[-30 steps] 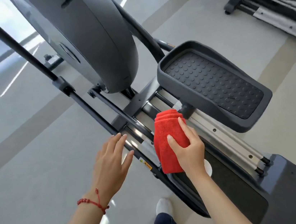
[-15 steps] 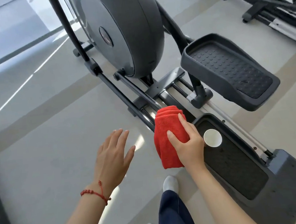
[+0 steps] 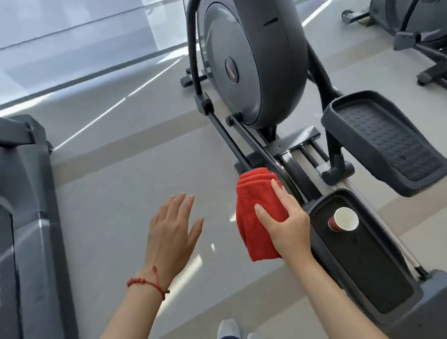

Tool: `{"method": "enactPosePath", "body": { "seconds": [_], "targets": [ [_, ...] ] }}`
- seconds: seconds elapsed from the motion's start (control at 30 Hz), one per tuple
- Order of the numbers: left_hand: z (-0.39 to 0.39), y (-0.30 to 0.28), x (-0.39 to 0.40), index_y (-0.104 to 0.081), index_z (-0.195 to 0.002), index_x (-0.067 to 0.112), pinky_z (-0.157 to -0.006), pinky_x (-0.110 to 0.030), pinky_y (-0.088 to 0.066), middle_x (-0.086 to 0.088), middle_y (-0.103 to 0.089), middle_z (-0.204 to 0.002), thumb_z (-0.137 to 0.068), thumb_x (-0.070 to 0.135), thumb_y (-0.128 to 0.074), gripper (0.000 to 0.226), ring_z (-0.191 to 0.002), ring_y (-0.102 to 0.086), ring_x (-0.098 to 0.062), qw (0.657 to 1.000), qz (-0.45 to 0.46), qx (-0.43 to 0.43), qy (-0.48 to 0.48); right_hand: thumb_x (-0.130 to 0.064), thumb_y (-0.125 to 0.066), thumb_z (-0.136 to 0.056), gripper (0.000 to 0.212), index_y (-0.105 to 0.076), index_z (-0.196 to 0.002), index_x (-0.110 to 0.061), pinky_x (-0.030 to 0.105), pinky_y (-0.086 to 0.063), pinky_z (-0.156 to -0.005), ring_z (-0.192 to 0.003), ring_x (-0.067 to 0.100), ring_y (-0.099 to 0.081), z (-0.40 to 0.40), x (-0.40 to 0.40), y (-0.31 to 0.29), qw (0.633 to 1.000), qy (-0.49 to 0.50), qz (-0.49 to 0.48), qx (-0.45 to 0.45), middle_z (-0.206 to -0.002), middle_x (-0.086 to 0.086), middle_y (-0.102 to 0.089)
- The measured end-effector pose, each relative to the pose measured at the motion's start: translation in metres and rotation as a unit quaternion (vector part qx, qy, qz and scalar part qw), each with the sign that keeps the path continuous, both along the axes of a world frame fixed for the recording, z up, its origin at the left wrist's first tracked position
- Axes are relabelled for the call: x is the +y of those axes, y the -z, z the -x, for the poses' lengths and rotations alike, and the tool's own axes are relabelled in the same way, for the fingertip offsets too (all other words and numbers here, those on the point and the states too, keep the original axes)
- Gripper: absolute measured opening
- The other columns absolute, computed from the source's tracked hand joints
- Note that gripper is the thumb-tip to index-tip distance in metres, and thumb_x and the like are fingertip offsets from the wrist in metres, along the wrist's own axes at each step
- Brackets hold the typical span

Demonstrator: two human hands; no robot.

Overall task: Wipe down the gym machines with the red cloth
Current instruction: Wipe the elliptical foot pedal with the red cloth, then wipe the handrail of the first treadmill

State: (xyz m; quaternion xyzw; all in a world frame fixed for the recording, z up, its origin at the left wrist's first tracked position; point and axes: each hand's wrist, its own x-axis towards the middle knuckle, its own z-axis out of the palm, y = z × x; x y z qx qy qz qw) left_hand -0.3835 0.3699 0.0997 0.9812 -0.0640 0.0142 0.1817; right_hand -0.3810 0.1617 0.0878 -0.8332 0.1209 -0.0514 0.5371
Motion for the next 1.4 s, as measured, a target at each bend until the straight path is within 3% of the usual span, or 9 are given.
{"method": "enactPosePath", "body": {
  "seconds": [0.13, 0.33, 0.53, 0.63, 0.77, 0.93, 1.07, 1.23, 1.4],
  "targets": [
    [0.028, -0.018, 0.015, -0.053, -0.124, 0.001, -0.087, -0.05, -0.046, -0.019, -0.056, -0.127, -0.085, 0.018, -0.065, 0.044, -0.116, -0.051, -0.038, 0.999, -0.005, -0.012, -0.045, -0.028, -0.071, -0.078, 0.059, -0.049, -0.132, -0.025, 0.028, -0.043, -0.089, -0.096, 0.014, -0.056, 0.01, 0.017, -0.017, 0.999, -0.042, -0.011, 0.0, -0.103, -0.009, -0.054],
    [0.079, -0.042, 0.025, -0.051, -0.126, 0.002, -0.089, -0.049, -0.045, -0.017, -0.053, -0.13, -0.088, 0.021, -0.062, 0.044, -0.12, -0.048, -0.035, 0.994, -0.01, -0.018, -0.107, -0.022, -0.071, -0.079, 0.058, -0.048, -0.131, -0.025, -0.002, -0.036, -0.075, -0.092, -0.012, -0.05, 0.034, 0.034, -0.045, 0.992, -0.118, -0.039, -0.025, -0.103, -0.018, -0.05],
    [0.13, -0.07, 0.031, -0.055, -0.121, 0.001, -0.082, -0.05, -0.048, -0.02, -0.057, -0.125, -0.083, 0.019, -0.067, 0.044, -0.116, -0.052, -0.038, 0.983, -0.013, -0.044, -0.178, -0.021, -0.071, -0.079, 0.056, -0.047, -0.129, -0.03, 0.001, -0.037, -0.076, -0.092, -0.007, -0.051, 0.061, 0.048, -0.078, 0.979, -0.195, -0.055, -0.027, -0.1, -0.025, -0.049],
    [0.154, -0.081, 0.04, -0.051, -0.125, 0.002, -0.092, -0.051, -0.044, -0.019, -0.054, -0.129, -0.09, 0.031, -0.057, 0.046, -0.121, -0.047, -0.036, 0.975, -0.014, -0.054, -0.213, -0.021, -0.07, -0.079, 0.057, -0.047, -0.131, -0.028, 0.0, -0.037, -0.076, -0.093, -0.006, -0.051, 0.072, 0.058, -0.093, 0.971, -0.23, -0.057, -0.033, -0.101, -0.028, -0.047],
    [0.185, -0.093, 0.055, -0.046, -0.131, 0.005, -0.098, -0.049, -0.038, -0.016, -0.048, -0.135, -0.092, 0.031, -0.054, 0.048, -0.129, -0.039, -0.032, 0.965, -0.02, -0.052, -0.257, -0.021, -0.071, -0.079, 0.058, -0.047, -0.131, -0.027, 0.018, -0.044, -0.086, -0.099, 0.005, -0.055, 0.087, 0.078, -0.107, 0.962, -0.261, -0.081, -0.022, -0.106, -0.017, -0.054],
    [0.218, -0.112, 0.078, -0.044, -0.133, 0.007, -0.1, -0.049, -0.036, -0.014, -0.045, -0.139, -0.091, 0.03, -0.053, 0.048, -0.132, -0.036, -0.03, 0.952, -0.029, -0.051, -0.299, -0.021, -0.072, -0.078, 0.058, -0.048, -0.131, -0.028, 0.018, -0.042, -0.085, -0.097, -0.001, -0.055, 0.103, 0.111, -0.119, 0.951, -0.296, -0.088, -0.03, -0.103, -0.024, -0.052],
    [0.238, -0.124, 0.102, -0.05, -0.128, 0.003, -0.097, -0.051, -0.039, -0.018, -0.051, -0.133, -0.088, 0.025, -0.06, 0.046, -0.127, -0.042, -0.034, 0.944, -0.034, -0.072, -0.32, -0.023, -0.072, -0.077, 0.059, -0.047, -0.129, -0.035, 0.017, -0.045, -0.085, -0.1, 0.005, -0.057, 0.115, 0.143, -0.129, 0.943, -0.315, -0.103, -0.037, -0.105, -0.025, -0.054],
    [0.268, -0.135, 0.133, -0.045, -0.132, 0.007, -0.102, -0.048, -0.033, -0.014, -0.045, -0.139, -0.092, 0.029, -0.053, 0.047, -0.133, -0.034, -0.03, 0.938, -0.023, -0.074, -0.338, -0.021, -0.072, -0.077, 0.057, -0.046, -0.123, -0.044, 0.039, -0.049, -0.093, -0.102, 0.016, -0.06, 0.139, 0.185, -0.145, 0.939, -0.316, -0.131, -0.035, -0.108, -0.008, -0.061],
    [0.301, -0.155, 0.175, -0.043, -0.134, 0.008, -0.105, -0.046, -0.03, -0.013, -0.041, -0.142, -0.093, 0.032, -0.049, 0.048, -0.135, -0.029, -0.027, 0.933, -0.04, -0.082, -0.347, -0.022, -0.072, -0.077, 0.057, -0.05, -0.127, -0.036, 0.042, -0.048, -0.094, -0.104, 0.016, -0.059, 0.167, 0.231, -0.17, 0.934, -0.322, -0.149, -0.038, -0.108, -0.009, -0.06]
  ]
}}
